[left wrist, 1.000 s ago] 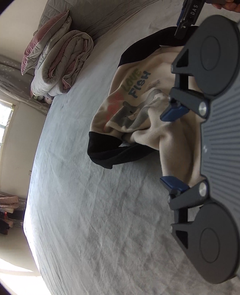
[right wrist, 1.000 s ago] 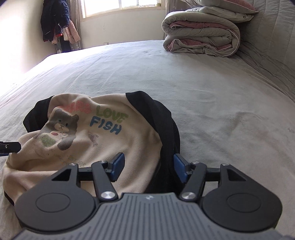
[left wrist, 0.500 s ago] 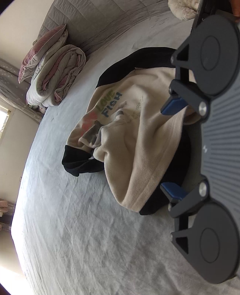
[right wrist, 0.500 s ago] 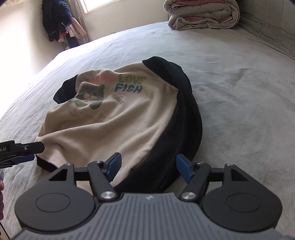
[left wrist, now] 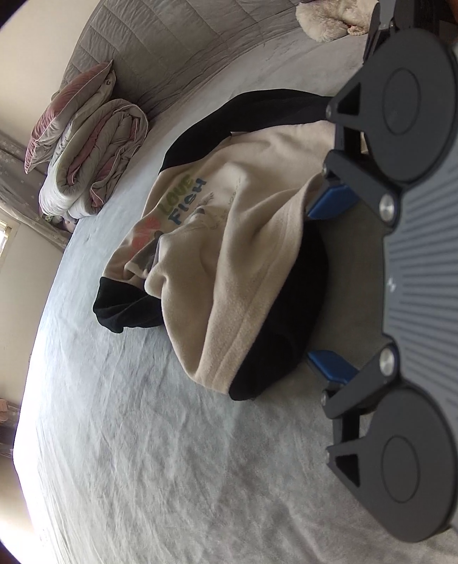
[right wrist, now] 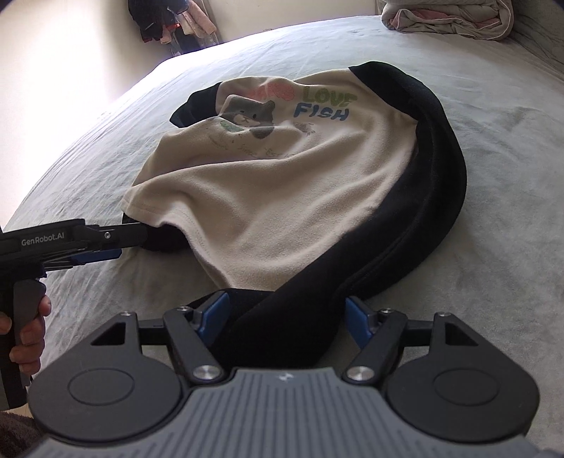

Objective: Fold clothes

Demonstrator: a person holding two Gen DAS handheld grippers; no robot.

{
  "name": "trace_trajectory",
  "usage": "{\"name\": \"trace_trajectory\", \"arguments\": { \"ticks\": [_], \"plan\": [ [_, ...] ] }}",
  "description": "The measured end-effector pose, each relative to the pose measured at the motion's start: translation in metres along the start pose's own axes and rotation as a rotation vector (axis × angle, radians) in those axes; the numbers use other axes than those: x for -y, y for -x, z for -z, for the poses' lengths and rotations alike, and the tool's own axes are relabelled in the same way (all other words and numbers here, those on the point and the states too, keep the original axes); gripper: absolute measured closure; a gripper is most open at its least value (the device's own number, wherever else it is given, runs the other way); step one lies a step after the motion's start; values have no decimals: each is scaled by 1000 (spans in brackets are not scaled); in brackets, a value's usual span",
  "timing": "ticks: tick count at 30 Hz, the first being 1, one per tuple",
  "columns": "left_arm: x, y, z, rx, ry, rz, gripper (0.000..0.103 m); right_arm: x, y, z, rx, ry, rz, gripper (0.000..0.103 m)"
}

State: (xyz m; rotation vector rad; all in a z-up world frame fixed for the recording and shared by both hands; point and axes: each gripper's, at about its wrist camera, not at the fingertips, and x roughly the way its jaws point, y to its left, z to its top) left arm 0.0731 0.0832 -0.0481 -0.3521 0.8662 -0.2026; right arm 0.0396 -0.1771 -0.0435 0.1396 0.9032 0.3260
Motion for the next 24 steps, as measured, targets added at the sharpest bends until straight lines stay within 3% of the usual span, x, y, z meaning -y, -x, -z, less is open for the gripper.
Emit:
{"name": "trace_trajectory", "arguments": {
  "ticks": [4,9,11,13,14,16,24],
  "plan": [
    [-4,-8,0,10,39,9,26,-12,-10,7,-14,107,45,29],
    [-6,-17,2,19,68,32,57,-16,-16,19,-27,213,49,24],
    [-4,-19,2,19,58,30,79,-15,-15,20,-25,233,53,29],
    [-2,-19,2,23,41,22,87,-13,-13,19,-22,255,64,45],
    [-2,-19,2,25,33,18,89,-11,-11,19,-21,257,64,50],
    [0,-18,2,29,16,9,90,-4,-7,17,-27,243,53,70],
    [3,-13,1,44,-26,-8,91,19,9,11,-13,220,95,86]
  ]
}}
